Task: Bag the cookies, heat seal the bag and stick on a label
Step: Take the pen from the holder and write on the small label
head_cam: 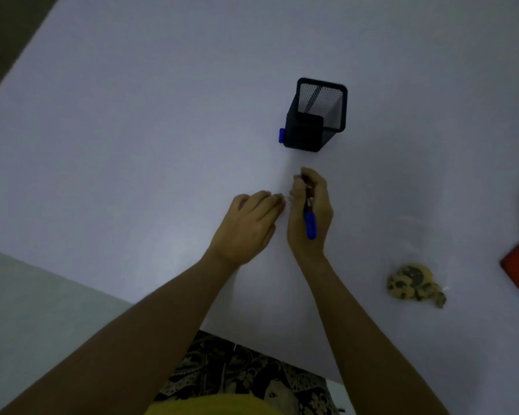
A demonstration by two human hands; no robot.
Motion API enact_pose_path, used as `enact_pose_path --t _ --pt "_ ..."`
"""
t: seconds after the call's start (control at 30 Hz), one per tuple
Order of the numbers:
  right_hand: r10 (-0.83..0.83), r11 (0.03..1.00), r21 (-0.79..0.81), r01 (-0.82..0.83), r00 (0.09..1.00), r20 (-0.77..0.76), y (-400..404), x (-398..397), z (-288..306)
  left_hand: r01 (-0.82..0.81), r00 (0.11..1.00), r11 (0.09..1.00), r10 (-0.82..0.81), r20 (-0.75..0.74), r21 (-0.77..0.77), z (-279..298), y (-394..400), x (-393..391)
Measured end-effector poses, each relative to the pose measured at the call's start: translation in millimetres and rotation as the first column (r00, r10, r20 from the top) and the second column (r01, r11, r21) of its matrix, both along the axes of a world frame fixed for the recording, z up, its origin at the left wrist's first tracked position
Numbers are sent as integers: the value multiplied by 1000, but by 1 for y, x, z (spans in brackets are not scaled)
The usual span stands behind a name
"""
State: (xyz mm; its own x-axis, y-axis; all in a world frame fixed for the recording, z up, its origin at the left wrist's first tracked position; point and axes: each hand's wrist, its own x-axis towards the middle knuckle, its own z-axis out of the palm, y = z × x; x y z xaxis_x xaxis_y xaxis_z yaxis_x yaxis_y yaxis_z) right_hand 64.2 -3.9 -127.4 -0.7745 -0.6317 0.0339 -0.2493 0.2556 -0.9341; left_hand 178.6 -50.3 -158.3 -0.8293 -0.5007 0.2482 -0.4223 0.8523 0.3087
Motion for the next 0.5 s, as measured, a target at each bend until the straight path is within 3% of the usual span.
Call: enact_pose_path --t 0.07,0.23,0.33,0.4,0.5 --pt "66 998 1 -66 990 -126 -3 -2 -8 -10 1000 1000 10 -12 13 1 0 -1" --pt "-7 1000 7 7 997 -72 -10 -4 -17 -26 1000 1000 26 -15 -12 0 0 -1" --pt "38 999 -10 -39 991 -131 -8 -2 -19 -32 999 999 32 -15 -19 0 1 -1" --pt "38 999 -7 -38 998 -51 -9 -8 -18 -37 999 999 37 5 -20 1 0 -1" --pt "53 998 -25 -49 980 193 -11 -23 -15 -40 998 999 41 44 -23 0 0 1"
